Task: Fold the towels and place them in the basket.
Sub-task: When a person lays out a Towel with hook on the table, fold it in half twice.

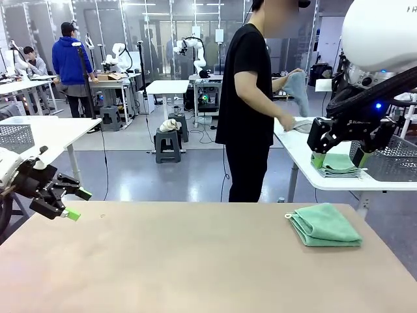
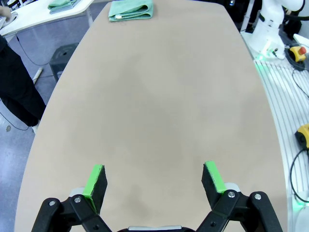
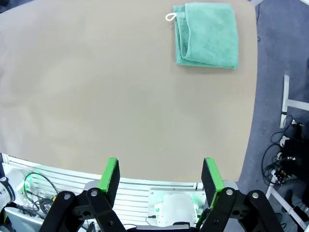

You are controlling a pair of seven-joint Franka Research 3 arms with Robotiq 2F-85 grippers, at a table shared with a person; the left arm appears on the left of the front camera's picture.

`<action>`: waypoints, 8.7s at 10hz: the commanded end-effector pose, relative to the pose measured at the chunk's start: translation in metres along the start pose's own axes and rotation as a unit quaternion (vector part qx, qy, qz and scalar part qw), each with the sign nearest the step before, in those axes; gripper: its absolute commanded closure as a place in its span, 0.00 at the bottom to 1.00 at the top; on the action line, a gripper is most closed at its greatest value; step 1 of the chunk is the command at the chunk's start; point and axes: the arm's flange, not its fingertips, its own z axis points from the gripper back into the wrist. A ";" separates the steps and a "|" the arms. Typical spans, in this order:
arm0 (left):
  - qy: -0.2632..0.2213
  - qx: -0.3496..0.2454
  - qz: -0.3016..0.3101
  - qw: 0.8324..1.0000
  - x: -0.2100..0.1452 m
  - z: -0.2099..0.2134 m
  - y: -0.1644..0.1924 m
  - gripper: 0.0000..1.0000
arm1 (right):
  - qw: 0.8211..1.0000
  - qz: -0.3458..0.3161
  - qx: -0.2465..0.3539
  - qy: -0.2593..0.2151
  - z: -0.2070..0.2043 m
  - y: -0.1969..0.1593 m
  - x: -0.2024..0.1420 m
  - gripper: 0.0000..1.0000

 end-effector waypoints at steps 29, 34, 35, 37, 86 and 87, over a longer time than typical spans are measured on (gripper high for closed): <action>-0.001 0.000 -0.001 1.000 0.001 0.001 0.000 0.00 | 1.000 -0.013 0.001 -0.001 0.001 0.001 0.002 0.15; -0.001 0.000 -0.001 1.000 0.001 0.001 0.000 0.00 | 1.000 -0.013 0.001 -0.001 0.001 0.001 0.002 0.15; -0.001 0.000 -0.001 1.000 0.001 0.001 0.000 0.00 | 1.000 -0.013 0.001 -0.001 0.001 0.001 0.002 0.15; -0.001 0.000 -0.001 1.000 0.001 0.001 0.000 0.00 | 1.000 -0.013 0.001 -0.001 0.001 0.001 0.002 0.15; 0.443 -0.030 -0.006 0.896 0.086 -0.181 -0.176 0.00 | 0.724 0.683 0.061 0.074 -0.230 0.181 -0.091 0.15; 0.436 -0.027 -0.009 0.899 0.078 -0.185 -0.174 0.00 | 0.720 0.688 0.065 0.063 -0.239 0.180 -0.091 0.15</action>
